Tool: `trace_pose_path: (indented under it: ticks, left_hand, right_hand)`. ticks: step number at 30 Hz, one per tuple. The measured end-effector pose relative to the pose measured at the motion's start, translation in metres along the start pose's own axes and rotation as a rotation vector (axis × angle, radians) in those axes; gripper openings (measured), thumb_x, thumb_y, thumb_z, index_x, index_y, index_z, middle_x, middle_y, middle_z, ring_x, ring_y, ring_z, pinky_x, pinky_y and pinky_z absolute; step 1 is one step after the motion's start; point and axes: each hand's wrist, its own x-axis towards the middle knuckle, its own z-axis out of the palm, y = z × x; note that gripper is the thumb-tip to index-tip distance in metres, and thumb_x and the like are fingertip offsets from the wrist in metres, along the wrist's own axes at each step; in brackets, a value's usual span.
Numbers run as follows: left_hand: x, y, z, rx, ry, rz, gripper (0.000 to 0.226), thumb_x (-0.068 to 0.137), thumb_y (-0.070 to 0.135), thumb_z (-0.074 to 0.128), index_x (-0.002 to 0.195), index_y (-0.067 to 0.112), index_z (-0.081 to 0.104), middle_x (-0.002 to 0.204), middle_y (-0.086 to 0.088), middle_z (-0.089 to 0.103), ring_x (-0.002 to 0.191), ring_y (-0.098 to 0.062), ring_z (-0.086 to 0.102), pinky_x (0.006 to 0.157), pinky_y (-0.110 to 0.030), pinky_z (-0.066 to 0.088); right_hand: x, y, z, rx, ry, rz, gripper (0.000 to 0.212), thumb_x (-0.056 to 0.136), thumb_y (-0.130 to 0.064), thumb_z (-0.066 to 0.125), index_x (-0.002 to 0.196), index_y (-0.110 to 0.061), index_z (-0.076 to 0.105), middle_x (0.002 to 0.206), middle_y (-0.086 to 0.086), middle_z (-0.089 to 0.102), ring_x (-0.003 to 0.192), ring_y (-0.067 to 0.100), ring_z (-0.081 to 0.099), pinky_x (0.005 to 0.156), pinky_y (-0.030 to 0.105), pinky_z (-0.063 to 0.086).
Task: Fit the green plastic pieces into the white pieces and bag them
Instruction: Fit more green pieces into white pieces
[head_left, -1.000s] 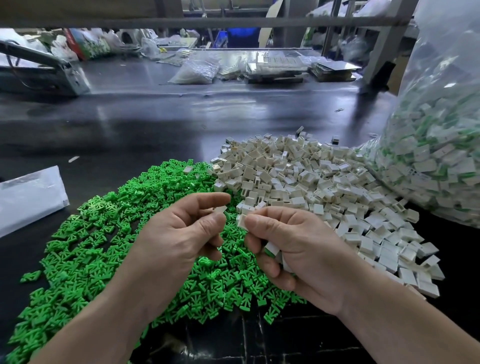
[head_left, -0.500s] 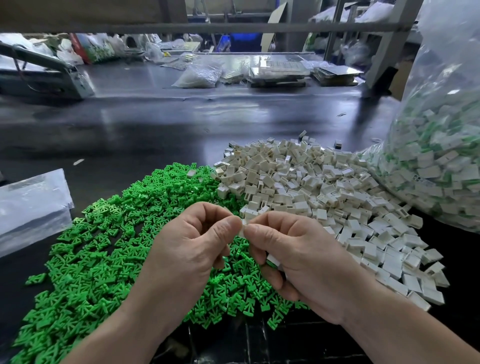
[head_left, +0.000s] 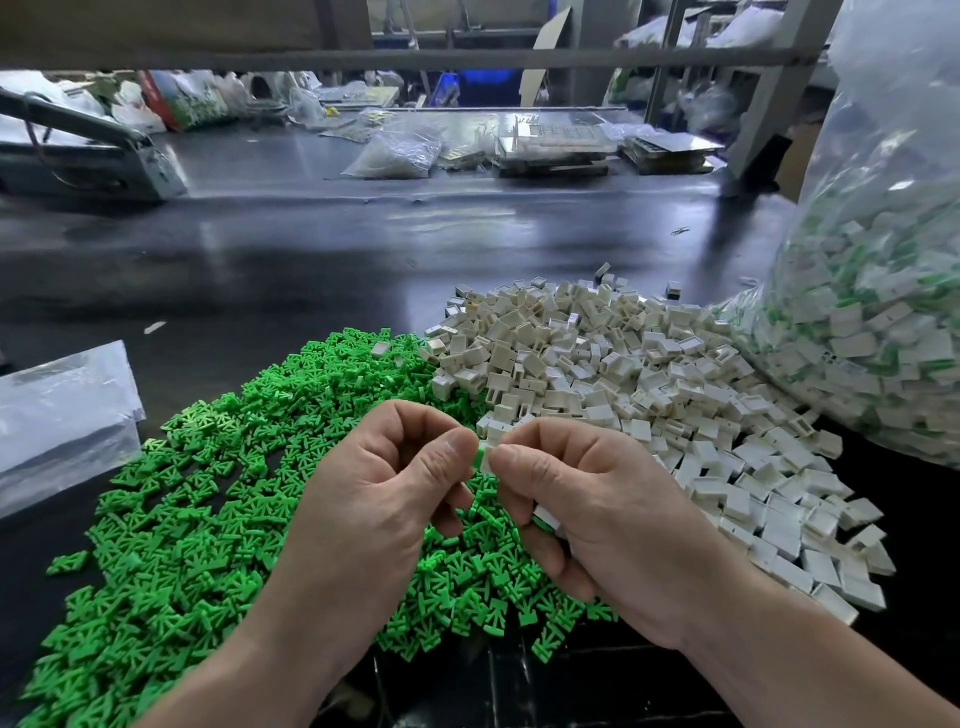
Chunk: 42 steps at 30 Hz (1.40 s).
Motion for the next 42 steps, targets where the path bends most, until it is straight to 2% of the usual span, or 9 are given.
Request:
trace_pose_path:
  ticks: [6, 10, 13, 18, 27, 31, 33, 37, 42]
  left_hand:
    - [-0.002, 0.003, 0.001, 0.048, 0.001, 0.042, 0.014, 0.086, 0.035, 0.072, 0.083, 0.022, 0.068, 0.069, -0.007, 0.066, 0.06, -0.017, 0.063, 0.055, -0.02, 0.051]
    - [0.002, 0.003, 0.0, -0.253, -0.076, -0.106, 0.027, 0.08, 0.037, 0.069, 0.087, 0.012, 0.067, 0.071, -0.012, 0.06, 0.059, -0.022, 0.057, 0.048, -0.027, 0.047]
    - [0.003, 0.005, -0.001, -0.412, -0.213, -0.228, 0.033, 0.084, 0.036, 0.073, 0.103, 0.01, 0.068, 0.067, -0.011, 0.059, 0.049, -0.018, 0.055, 0.04, -0.025, 0.045]
    - [0.001, 0.008, -0.001, -0.663, -0.419, -0.31, 0.04, 0.085, 0.029, 0.073, 0.116, 0.004, 0.066, 0.073, -0.016, 0.068, 0.055, -0.019, 0.068, 0.043, -0.025, 0.054]
    - [0.003, 0.012, -0.003, -0.713, -0.394, -0.455, 0.041, 0.067, 0.025, 0.089, 0.099, 0.006, 0.074, 0.068, -0.018, 0.068, 0.05, -0.02, 0.068, 0.041, -0.025, 0.054]
    - [0.001, 0.015, 0.002, -0.668, -0.33, -0.481, 0.017, 0.081, 0.026, 0.071, 0.087, 0.01, 0.075, 0.058, -0.013, 0.063, 0.04, -0.017, 0.062, 0.034, -0.022, 0.049]
    - [-0.001, 0.015, 0.007, -0.647, -0.277, -0.471, 0.016, 0.08, 0.022, 0.065, 0.083, 0.011, 0.076, 0.055, -0.012, 0.061, 0.037, -0.016, 0.059, 0.033, -0.02, 0.047]
    - [-0.003, 0.014, 0.01, -0.778, -0.317, -0.414, 0.031, 0.075, 0.028, 0.083, 0.098, 0.008, 0.074, 0.064, -0.015, 0.066, 0.047, -0.019, 0.065, 0.039, -0.025, 0.053]
    - [-0.001, 0.013, 0.005, -0.698, -0.357, -0.377, 0.037, 0.061, 0.021, 0.092, 0.093, 0.01, 0.074, 0.062, -0.015, 0.067, 0.046, -0.02, 0.066, 0.039, -0.025, 0.053]
  right_hand:
    - [0.001, 0.002, -0.002, -0.036, -0.023, -0.034, 0.019, 0.094, -0.038, 0.065, 0.085, -0.022, 0.067, 0.069, -0.001, 0.059, 0.045, 0.012, 0.049, 0.037, 0.021, 0.036]
    - [0.001, 0.0, -0.001, 0.012, -0.027, -0.037, 0.015, 0.093, -0.035, 0.065, 0.083, -0.024, 0.069, 0.069, -0.002, 0.059, 0.044, 0.012, 0.048, 0.036, 0.019, 0.034]
    - [-0.001, -0.002, 0.0, 0.077, -0.05, -0.035, 0.019, 0.095, -0.03, 0.065, 0.078, -0.022, 0.068, 0.068, 0.001, 0.057, 0.042, 0.011, 0.046, 0.035, 0.018, 0.032]
    - [-0.003, -0.005, -0.002, 0.173, -0.1, 0.026, 0.035, 0.087, -0.033, 0.065, 0.095, 0.002, 0.062, 0.065, 0.002, 0.056, 0.038, 0.008, 0.043, 0.033, 0.015, 0.031]
    - [-0.002, -0.008, -0.005, 0.136, -0.135, 0.091, 0.029, 0.086, -0.034, 0.067, 0.099, -0.008, 0.068, 0.064, 0.0, 0.056, 0.038, 0.007, 0.044, 0.034, 0.014, 0.03]
    - [-0.003, -0.01, -0.003, 0.113, -0.156, 0.086, 0.014, 0.089, -0.034, 0.069, 0.083, -0.021, 0.07, 0.063, 0.0, 0.057, 0.037, 0.008, 0.042, 0.033, 0.013, 0.029]
    - [-0.003, -0.01, -0.002, 0.113, -0.14, 0.095, 0.022, 0.089, -0.036, 0.071, 0.088, -0.015, 0.069, 0.064, 0.0, 0.057, 0.038, 0.008, 0.042, 0.033, 0.014, 0.029]
    - [-0.003, -0.011, -0.003, 0.16, -0.127, 0.089, 0.044, 0.084, -0.043, 0.071, 0.107, -0.005, 0.065, 0.064, -0.002, 0.057, 0.039, 0.007, 0.044, 0.033, 0.014, 0.029]
    - [-0.005, -0.011, 0.0, 0.14, -0.135, 0.056, 0.043, 0.086, -0.038, 0.067, 0.102, 0.001, 0.061, 0.064, 0.0, 0.056, 0.039, 0.008, 0.042, 0.032, 0.015, 0.029]
